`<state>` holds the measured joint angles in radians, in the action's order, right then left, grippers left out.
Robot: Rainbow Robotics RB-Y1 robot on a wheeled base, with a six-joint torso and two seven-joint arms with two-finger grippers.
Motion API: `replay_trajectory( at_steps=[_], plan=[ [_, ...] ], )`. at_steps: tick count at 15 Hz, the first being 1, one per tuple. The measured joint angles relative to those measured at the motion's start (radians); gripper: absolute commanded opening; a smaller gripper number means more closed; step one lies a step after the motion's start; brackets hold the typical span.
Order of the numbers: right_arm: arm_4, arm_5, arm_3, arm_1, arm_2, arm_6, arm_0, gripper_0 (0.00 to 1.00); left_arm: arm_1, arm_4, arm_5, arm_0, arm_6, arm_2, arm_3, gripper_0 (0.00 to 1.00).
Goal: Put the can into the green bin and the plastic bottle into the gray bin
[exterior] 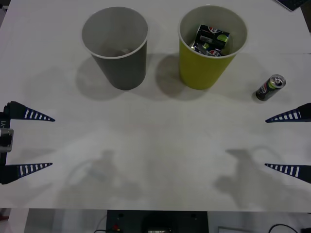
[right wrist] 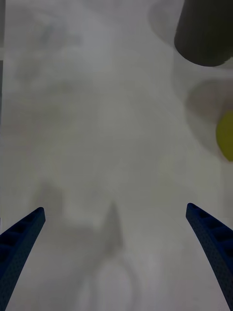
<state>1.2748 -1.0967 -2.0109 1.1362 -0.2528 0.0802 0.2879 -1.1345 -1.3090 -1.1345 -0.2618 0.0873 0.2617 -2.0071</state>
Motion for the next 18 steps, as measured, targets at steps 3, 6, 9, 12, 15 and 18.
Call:
replay_trajectory(
  at_steps=[3,6,9,12,15,18],
  plan=[
    [-0.015,0.108,-0.027,0.009,0.0,0.015,0.044,1.0,0.0,0.0,0.0,0.0,0.0,0.0,0.0,1.0],
    [-0.019,0.279,-0.082,0.028,0.001,0.04,0.144,1.0,0.0,0.0,0.0,0.0,0.0,0.0,0.0,1.0],
    [-0.054,0.426,-0.11,0.045,0.024,0.065,0.216,1.0,0.0,0.0,0.0,0.0,0.0,0.0,0.0,1.0],
    [-0.135,0.68,-0.138,0.105,0.139,0.074,0.255,1.0,0.0,0.0,0.0,0.0,0.0,0.0,0.0,1.0],
    [-0.222,0.915,-0.156,0.158,0.267,0.074,0.257,1.0,0.0,0.0,0.0,0.0,0.0,0.0,0.0,1.0],
    [-0.278,1.091,-0.172,0.184,0.37,0.08,0.239,1.0,0.0,0.0,0.0,0.0,0.0,0.0,0.0,1.0]
  ],
)
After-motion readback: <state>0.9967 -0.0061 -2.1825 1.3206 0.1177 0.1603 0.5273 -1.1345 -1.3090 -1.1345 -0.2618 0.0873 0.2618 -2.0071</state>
